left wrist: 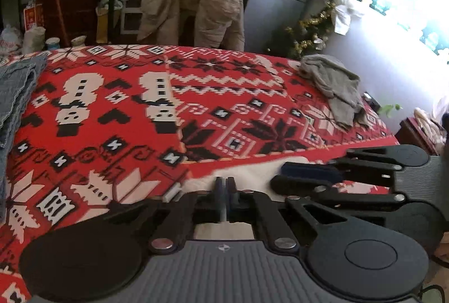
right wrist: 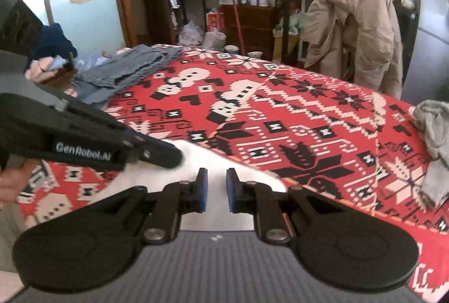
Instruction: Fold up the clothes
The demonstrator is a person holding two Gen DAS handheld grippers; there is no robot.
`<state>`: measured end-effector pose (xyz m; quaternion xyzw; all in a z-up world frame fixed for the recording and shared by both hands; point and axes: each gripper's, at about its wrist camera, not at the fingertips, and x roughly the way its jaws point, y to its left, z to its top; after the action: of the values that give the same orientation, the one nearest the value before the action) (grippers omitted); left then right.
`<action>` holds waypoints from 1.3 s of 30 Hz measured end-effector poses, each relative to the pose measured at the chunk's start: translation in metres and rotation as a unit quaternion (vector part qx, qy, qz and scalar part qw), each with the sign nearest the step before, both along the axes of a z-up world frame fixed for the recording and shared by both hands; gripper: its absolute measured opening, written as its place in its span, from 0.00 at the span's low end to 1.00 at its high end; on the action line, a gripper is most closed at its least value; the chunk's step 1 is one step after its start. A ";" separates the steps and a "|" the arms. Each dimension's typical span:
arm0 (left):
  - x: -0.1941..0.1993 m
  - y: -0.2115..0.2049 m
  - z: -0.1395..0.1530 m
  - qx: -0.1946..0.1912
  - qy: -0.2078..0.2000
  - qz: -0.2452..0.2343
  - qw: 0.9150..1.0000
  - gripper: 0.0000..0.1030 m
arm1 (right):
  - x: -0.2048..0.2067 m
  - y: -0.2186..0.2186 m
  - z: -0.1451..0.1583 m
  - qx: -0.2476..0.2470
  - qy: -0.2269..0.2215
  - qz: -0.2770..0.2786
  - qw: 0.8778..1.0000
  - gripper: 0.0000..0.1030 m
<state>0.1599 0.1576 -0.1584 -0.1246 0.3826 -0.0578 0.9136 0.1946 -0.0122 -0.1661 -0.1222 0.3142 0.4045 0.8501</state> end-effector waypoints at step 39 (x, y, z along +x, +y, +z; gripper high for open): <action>-0.082 0.071 -0.014 -0.167 0.008 0.076 0.983 0.05 | -0.047 0.062 0.016 -0.072 -0.006 0.084 0.994 0.05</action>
<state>0.0775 0.2285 -0.1727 -0.3047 0.3642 -0.0499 0.8786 0.1472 0.0501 -0.1498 -0.2115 0.3258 0.4502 0.8040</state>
